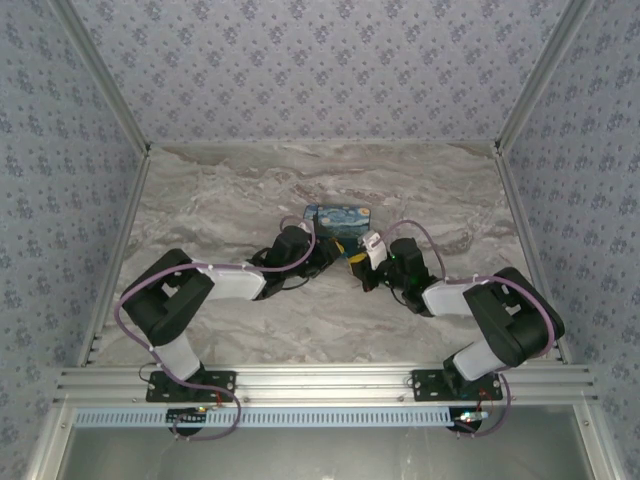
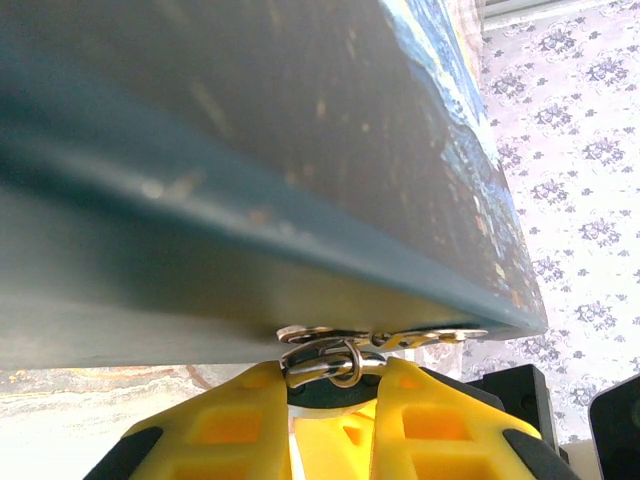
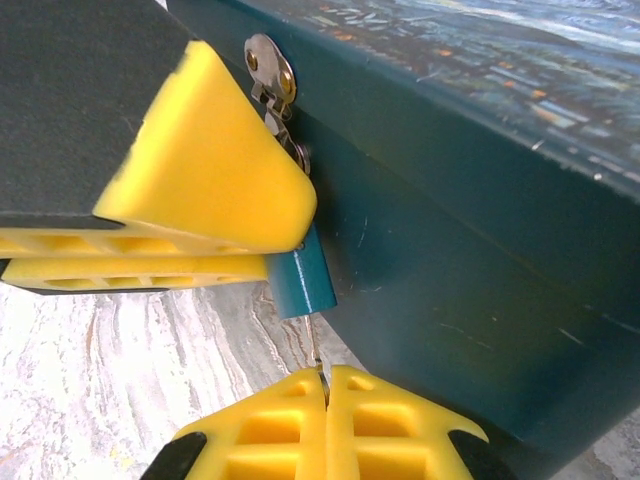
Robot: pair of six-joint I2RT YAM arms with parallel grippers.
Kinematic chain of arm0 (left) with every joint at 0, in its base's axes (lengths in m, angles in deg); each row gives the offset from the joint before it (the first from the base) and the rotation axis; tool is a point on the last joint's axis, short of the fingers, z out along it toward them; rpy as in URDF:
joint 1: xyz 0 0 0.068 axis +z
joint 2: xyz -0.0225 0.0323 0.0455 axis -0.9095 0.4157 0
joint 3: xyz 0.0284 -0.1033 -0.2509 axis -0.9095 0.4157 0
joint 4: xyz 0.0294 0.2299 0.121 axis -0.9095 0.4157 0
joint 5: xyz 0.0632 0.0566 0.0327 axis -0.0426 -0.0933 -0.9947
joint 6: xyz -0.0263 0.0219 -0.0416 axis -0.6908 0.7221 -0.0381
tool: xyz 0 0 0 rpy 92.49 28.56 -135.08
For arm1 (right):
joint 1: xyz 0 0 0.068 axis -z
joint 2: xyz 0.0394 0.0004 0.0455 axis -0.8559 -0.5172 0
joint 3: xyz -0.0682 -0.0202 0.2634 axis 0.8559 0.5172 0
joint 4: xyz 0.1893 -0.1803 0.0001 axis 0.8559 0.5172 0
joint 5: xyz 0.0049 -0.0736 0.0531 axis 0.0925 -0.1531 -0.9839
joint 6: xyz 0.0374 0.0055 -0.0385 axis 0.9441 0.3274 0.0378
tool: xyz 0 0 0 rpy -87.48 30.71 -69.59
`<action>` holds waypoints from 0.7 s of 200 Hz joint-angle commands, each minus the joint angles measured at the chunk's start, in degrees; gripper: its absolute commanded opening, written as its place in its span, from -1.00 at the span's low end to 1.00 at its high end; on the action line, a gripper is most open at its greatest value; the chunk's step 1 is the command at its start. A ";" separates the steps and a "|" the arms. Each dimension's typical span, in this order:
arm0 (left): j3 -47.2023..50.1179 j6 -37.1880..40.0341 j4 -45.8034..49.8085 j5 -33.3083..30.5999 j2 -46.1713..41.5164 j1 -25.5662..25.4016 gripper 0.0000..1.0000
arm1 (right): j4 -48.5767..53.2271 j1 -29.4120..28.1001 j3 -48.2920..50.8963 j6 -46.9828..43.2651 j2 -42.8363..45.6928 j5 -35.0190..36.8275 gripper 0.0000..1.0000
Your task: Unlock a padlock with a key
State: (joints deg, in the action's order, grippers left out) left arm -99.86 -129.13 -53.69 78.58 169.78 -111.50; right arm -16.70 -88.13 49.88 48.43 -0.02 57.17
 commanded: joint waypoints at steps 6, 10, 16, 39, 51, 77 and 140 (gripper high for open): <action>0.53 -0.68 -0.33 4.68 -1.05 -0.51 -0.64 | -2.28 -0.40 -0.91 -2.51 1.82 1.94 -1.00; 0.53 -0.65 -0.32 4.72 -1.05 -0.44 -0.64 | -1.90 -0.51 -1.11 -2.83 1.86 2.33 -1.00; 0.64 -0.64 -0.25 4.75 -1.14 -0.47 -0.64 | -1.30 -0.47 -1.48 -3.31 1.78 2.74 -1.00; 0.79 -0.32 0.32 4.72 -1.49 -0.31 -0.64 | 0.98 -0.52 -2.48 -4.92 1.83 2.48 -1.00; 0.89 -0.22 0.48 4.63 -1.43 -0.25 -0.63 | 1.58 -0.83 -2.51 -4.99 2.04 1.55 -1.00; 0.98 -0.38 -0.04 4.57 -0.97 -0.11 -0.63 | 2.45 -2.09 -2.13 -5.18 1.77 1.87 -1.00; 1.28 -0.47 -0.15 4.28 -0.44 -0.07 -0.63 | 0.94 -3.51 -1.01 -4.47 1.40 3.07 -1.00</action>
State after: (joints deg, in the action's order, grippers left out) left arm -98.83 -129.11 -53.50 79.78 169.78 -111.20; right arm -13.40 -90.38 49.51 44.81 0.59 59.64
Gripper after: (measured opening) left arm 0.189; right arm 0.053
